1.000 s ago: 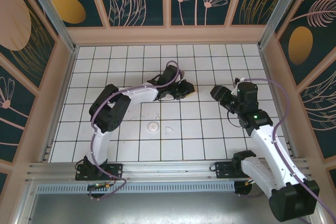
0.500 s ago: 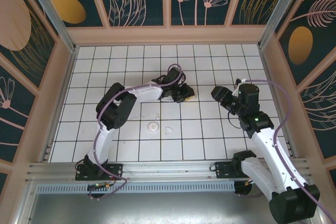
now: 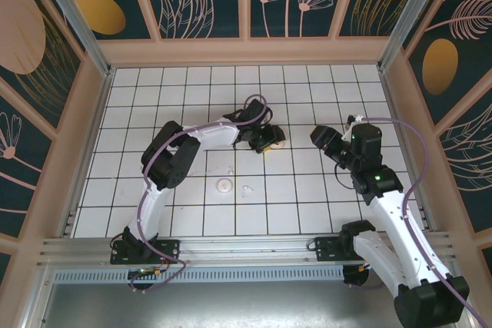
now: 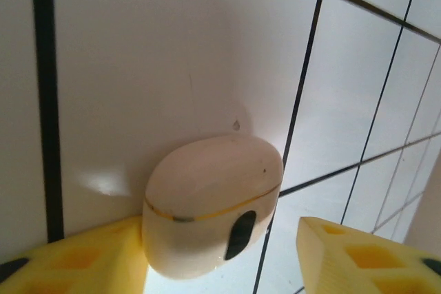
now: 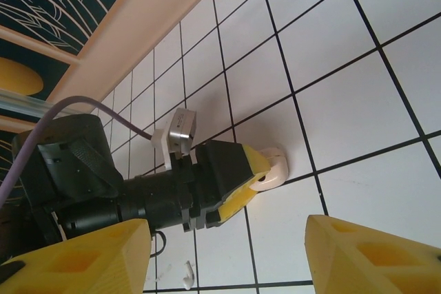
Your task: Insert the wireless bluetooth earbuds into the charging case
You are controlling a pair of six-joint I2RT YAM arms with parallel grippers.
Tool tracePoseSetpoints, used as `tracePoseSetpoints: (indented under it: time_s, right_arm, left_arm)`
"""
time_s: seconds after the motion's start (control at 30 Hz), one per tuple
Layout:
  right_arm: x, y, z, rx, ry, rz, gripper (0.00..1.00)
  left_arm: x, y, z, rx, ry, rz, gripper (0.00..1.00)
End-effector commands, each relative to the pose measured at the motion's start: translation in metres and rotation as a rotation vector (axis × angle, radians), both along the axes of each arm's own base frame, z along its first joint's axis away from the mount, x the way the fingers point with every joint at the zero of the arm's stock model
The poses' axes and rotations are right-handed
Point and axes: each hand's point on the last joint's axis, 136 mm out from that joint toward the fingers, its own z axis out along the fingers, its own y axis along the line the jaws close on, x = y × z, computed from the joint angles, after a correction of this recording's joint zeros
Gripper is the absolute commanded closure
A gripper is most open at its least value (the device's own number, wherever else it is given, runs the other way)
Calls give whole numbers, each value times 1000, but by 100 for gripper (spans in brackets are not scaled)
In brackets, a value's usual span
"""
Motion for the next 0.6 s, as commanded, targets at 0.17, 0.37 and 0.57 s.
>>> tracePoseSetpoints:
  time_s: [0.17,0.37,0.57]
  right_arm:
    - [-4,-5,12,16,-15,-22,36]
    - [-7,3,12,42,4,12,36]
    - [-11,7,5,49,33,29,35]
  left_arm:
    - [-9,43,51,194,-121,-47,41]
    - [-44,98,82,379,-144,-119,41]
    - [-95,150,74,538,-68,-233,41]
